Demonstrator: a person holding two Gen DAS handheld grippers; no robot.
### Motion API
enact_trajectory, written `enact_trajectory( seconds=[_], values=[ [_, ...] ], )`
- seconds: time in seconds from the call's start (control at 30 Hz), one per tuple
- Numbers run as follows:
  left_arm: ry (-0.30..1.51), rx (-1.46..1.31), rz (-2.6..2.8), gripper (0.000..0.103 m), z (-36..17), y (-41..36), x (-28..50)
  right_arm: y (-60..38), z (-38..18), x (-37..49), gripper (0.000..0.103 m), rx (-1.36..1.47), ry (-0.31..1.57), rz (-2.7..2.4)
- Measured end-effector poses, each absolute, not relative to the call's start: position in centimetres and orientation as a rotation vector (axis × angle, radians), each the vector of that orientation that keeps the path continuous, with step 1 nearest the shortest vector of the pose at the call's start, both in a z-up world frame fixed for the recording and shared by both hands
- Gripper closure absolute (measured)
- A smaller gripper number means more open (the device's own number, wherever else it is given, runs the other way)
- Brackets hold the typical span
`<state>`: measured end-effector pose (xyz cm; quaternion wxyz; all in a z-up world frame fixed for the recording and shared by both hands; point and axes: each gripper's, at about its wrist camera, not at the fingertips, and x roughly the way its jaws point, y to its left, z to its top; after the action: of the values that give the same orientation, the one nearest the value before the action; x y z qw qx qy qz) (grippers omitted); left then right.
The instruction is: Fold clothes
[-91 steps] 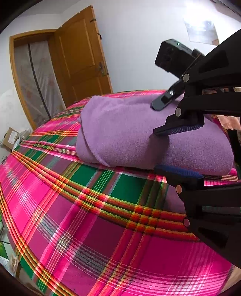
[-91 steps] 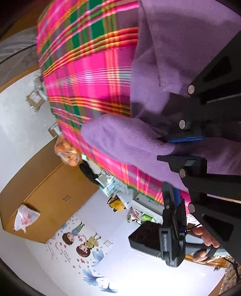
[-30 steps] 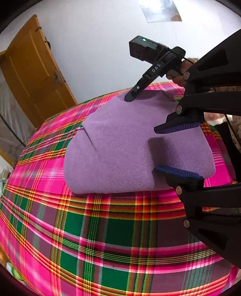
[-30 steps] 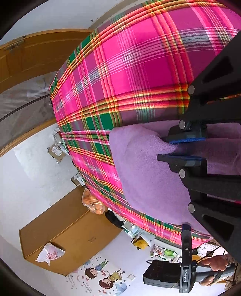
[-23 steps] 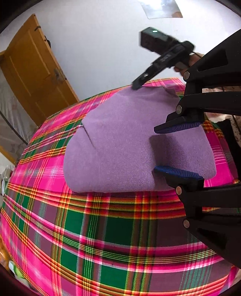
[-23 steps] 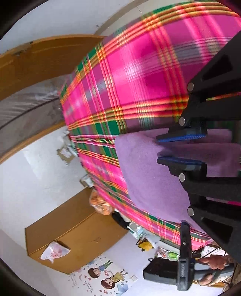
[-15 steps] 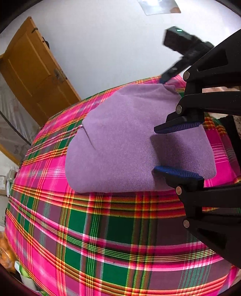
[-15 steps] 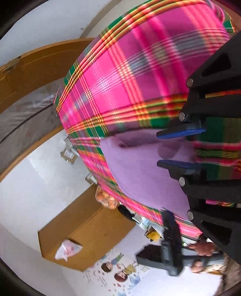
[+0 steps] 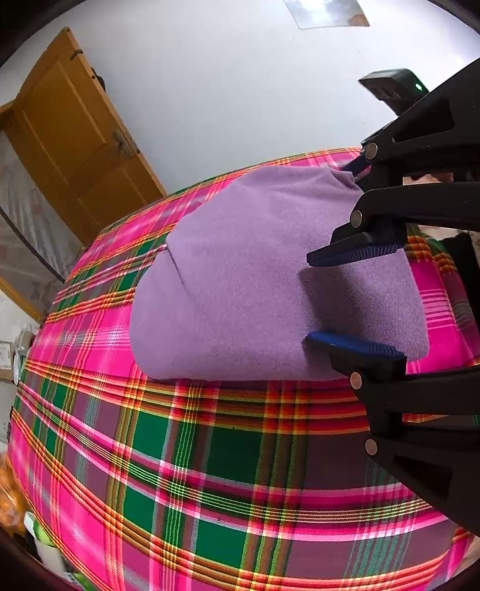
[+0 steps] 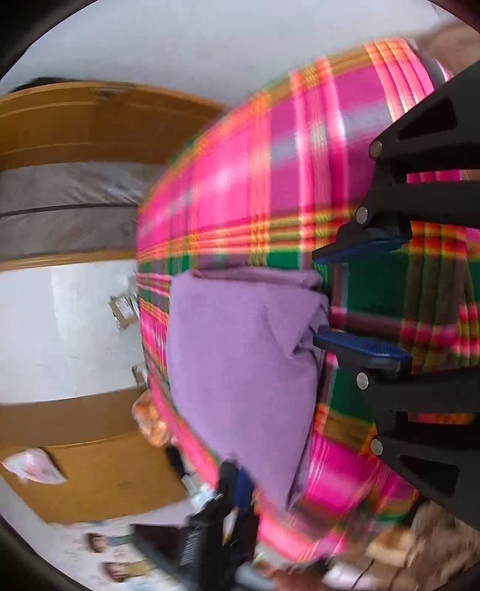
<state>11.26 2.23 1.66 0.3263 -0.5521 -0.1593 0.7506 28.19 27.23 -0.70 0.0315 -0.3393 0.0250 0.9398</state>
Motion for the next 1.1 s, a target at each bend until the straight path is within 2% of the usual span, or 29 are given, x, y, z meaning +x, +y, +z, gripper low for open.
enact_trajectory(
  seconds=[0.17, 0.3, 0.33, 0.37, 0.63, 0.83, 1.1],
  values=[
    [-0.429, -1.451, 1.962, 0.065, 1.6, 2.1, 11.2, 26.1, -0.4, 27.9, 0.065, -1.003, 0.04, 2.885],
    [-0.44, -1.455, 1.96, 0.065, 1.4, 2.1, 11.2, 26.0, -0.2, 27.3, 0.065, -0.991, 0.078, 2.876],
    [-0.44, -1.453, 1.96, 0.065, 1.4, 2.1, 11.2, 25.9, -0.1, 27.3, 0.075, -0.972, 0.078, 2.873],
    [-0.439, -1.451, 1.958, 0.065, 1.4, 2.0, 11.2, 26.0, 0.0, 27.3, 0.093, -0.955, 0.079, 2.868],
    [-0.426, -1.435, 1.941, 0.065, 1.4, 2.1, 11.3, 27.0, 1.1, 28.3, 0.095, -0.895, 0.132, 2.858],
    [-0.415, -1.414, 1.927, 0.065, 1.3, 2.0, 11.2, 27.2, -0.3, 27.1, 0.095, -1.072, 0.124, 2.792],
    [-0.568, -1.504, 1.825, 0.065, 0.4, 0.3, 7.7, 28.0, 0.3, 27.2, 0.095, -1.193, 0.085, 2.727]
  ],
)
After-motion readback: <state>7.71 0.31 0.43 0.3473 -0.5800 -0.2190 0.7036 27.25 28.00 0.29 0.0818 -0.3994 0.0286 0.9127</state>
